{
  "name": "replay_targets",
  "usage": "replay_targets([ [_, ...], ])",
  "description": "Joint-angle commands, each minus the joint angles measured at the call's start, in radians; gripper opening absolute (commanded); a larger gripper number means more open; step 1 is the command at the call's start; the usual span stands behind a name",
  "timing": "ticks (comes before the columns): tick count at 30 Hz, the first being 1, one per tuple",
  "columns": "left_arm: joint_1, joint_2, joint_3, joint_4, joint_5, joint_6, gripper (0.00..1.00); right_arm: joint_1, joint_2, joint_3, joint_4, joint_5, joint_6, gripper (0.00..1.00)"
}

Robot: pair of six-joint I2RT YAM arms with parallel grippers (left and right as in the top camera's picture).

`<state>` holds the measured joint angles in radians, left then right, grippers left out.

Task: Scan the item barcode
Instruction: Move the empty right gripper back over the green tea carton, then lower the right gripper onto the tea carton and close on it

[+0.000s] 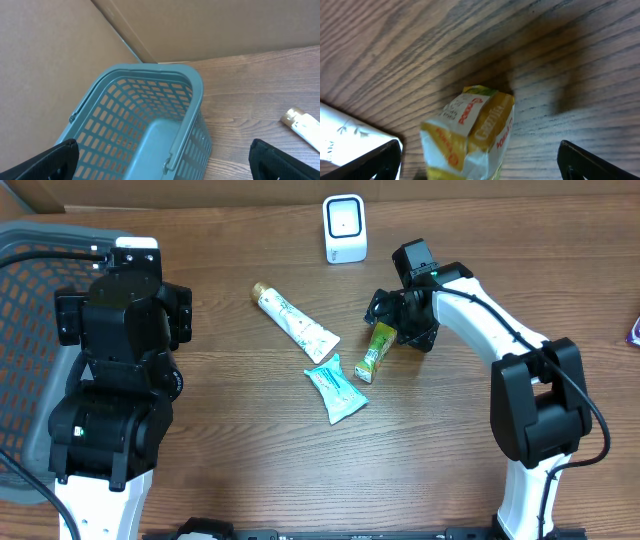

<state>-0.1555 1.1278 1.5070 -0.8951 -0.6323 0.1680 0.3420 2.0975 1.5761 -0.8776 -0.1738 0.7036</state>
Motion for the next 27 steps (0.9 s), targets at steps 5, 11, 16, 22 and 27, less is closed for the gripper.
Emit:
replay_targets([
  [5, 0.000, -0.009, 0.001, 0.002, 0.002, 0.008, 1.00, 0.006, 0.008, -0.006, 0.031, 0.017, 0.003, 1.00],
  [11, 0.000, -0.009, 0.001, 0.002, 0.002, 0.008, 1.00, 0.012, 0.040, -0.006, 0.058, 0.016, 0.003, 1.00],
  [16, 0.000, -0.008, 0.001, 0.002, 0.002, 0.008, 1.00, 0.020, 0.072, -0.006, 0.070, 0.016, 0.003, 0.97],
  [22, 0.000, -0.002, 0.001, 0.002, 0.002, 0.008, 1.00, 0.033, 0.105, -0.006, 0.071, 0.017, 0.003, 0.85],
  [27, 0.000, -0.002, 0.001, 0.002, 0.002, 0.008, 0.99, 0.035, 0.121, -0.006, 0.056, 0.029, 0.003, 0.64],
])
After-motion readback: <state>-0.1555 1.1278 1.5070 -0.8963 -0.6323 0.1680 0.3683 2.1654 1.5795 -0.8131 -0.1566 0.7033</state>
